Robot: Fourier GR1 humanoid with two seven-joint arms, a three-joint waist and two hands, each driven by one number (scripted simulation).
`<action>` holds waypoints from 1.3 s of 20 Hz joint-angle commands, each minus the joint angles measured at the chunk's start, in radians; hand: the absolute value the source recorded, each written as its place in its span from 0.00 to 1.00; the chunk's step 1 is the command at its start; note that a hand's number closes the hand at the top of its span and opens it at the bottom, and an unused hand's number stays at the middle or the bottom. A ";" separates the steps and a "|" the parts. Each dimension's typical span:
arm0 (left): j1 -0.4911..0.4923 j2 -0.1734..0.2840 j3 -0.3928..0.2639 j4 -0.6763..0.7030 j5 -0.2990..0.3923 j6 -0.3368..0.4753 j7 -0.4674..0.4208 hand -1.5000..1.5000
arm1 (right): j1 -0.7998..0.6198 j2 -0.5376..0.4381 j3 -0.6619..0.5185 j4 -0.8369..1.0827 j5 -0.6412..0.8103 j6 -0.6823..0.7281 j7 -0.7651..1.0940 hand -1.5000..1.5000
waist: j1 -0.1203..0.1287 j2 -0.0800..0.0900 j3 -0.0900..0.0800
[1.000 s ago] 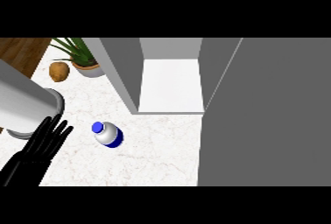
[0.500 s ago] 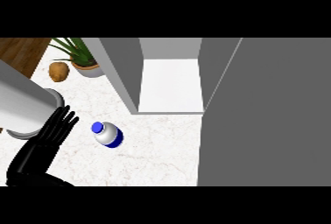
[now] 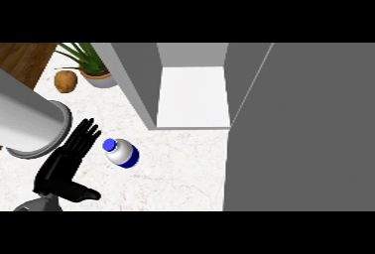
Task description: Pick up the bottled water, place it into the cabinet and close the cabinet
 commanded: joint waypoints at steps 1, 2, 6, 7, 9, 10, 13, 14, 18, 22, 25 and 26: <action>-0.098 0.026 0.031 0.199 -0.018 -0.009 -0.051 0.00 | -0.004 0.000 0.001 0.036 0.011 0.003 -0.032 0.00 | -0.001 0.001 0.000; -0.176 0.024 0.038 0.290 -0.029 0.007 -0.058 0.00 | -0.003 0.008 0.022 0.011 0.014 -0.007 -0.014 0.00 | -0.007 0.002 -0.001; -0.168 0.000 0.023 0.387 -0.055 -0.003 -0.137 0.00 | -0.008 -0.027 -0.032 -0.005 -0.047 0.011 0.004 0.00 | -0.001 0.001 0.000; -0.211 0.043 0.045 0.464 -0.043 -0.052 -0.150 0.00 | -0.004 -0.034 -0.042 -0.009 -0.045 0.011 0.007 0.00 | -0.004 0.002 0.000; -0.257 0.022 0.040 0.556 -0.072 -0.027 -0.203 0.00 | 0.030 -0.016 0.002 0.026 -0.023 0.023 -0.034 0.00 | -0.008 0.002 -0.001; -0.191 -0.019 0.006 0.532 -0.101 -0.024 -0.261 0.00 | 0.013 -0.040 -0.073 0.038 -0.081 0.048 -0.060 0.00 | -0.005 0.002 0.000; -0.235 0.008 0.018 0.624 -0.105 -0.049 -0.294 0.00 | 0.038 -0.007 0.015 0.034 0.012 0.022 -0.064 0.00 | -0.004 0.001 0.000; -0.288 0.032 0.023 0.675 -0.121 -0.033 -0.304 0.00 | 0.034 -0.011 0.011 0.009 0.000 0.011 -0.040 0.00 | -0.005 0.001 -0.001; -0.342 0.051 0.030 0.768 -0.127 -0.066 -0.354 0.00 | 0.046 -0.026 -0.017 -0.008 -0.019 0.022 -0.048 0.00 | -0.008 0.002 -0.001; -0.371 0.042 0.024 0.823 -0.142 -0.058 -0.392 0.00 | 0.000 -0.010 0.008 0.032 -0.005 0.009 -0.041 0.00 | -0.006 0.003 -0.001; -0.408 -0.016 0.030 0.895 -0.145 -0.015 -0.405 0.00 | -0.087 0.007 0.015 0.054 0.011 -0.028 0.016 0.00 | -0.010 0.008 -0.002; -0.379 0.011 0.011 0.909 -0.172 -0.053 -0.465 0.00 | -0.034 -0.021 -0.004 0.045 -0.017 0.013 -0.024 0.00 | -0.017 0.008 -0.002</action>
